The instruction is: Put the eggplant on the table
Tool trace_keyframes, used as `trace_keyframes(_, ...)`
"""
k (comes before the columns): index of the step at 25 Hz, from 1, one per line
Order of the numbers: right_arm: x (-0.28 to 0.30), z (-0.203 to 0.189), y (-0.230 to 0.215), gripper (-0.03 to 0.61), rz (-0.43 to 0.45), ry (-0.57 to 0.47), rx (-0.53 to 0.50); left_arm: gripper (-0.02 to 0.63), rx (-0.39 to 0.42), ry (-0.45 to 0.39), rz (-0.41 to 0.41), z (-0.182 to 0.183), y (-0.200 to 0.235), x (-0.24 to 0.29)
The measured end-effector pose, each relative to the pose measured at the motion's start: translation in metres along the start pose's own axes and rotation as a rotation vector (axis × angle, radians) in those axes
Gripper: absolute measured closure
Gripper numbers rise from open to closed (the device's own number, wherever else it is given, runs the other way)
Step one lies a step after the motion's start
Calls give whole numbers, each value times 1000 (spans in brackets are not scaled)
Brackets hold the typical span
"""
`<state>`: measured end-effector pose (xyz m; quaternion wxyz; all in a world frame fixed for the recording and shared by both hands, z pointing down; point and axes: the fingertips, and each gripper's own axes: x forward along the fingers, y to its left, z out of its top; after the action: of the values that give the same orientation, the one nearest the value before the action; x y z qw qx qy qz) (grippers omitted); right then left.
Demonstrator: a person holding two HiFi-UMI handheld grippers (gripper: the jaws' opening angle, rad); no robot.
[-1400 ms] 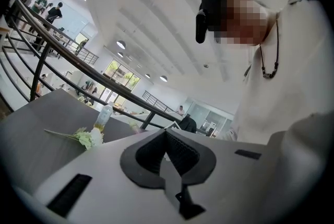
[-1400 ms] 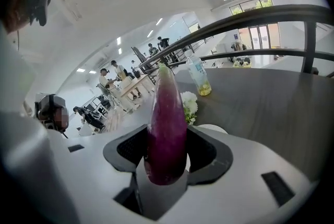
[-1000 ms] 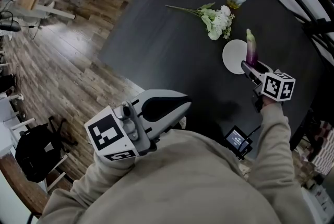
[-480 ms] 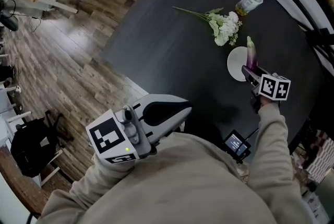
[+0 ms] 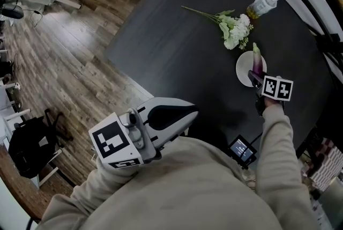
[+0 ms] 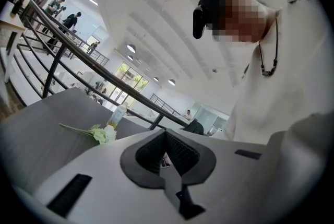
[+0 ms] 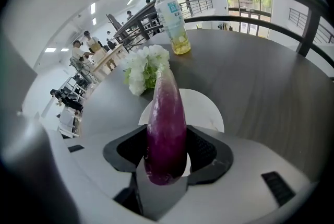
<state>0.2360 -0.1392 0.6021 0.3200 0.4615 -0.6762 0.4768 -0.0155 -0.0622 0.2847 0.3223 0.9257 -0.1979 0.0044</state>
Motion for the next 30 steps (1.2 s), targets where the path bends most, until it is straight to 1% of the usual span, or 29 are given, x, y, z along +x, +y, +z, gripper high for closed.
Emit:
trace_keyframes(2,6,-3,-2,348,-24,17,3,609,-4,0,1,-1,2,0)
trace_keyframes(5,13,-7,-6,348,-62,46,-18,609,-7,2,-1,-2,3,1)
trace_keyframes(8,15,-10,-13,348,-98,56,-19,609,-10,2,1,-3,4,-1)
trace_keyframes(11,16,-12,-17,347,-114,60,-19,609,-11,1,5,-3,5,-1)
trace_keyframes(16,16,-13,-20,348,-158,73,-67,609,-12,2,1,-3,6,0)
trace_keyframes(20,16,-13,-17,344,-168,79,-113,609,-10,4,-1,-4,6,-1)
trace_keyframes(22,15,-12,-15,330,-170,76,-131,609,-9,5,-2,-4,5,-1)
trace_keyframes(25,14,-9,-10,299,-167,63,-142,609,-6,5,-5,-4,4,-2)
trace_keyframes(30,9,-5,-11,276,-171,37,-137,609,-2,7,-4,-4,3,-4)
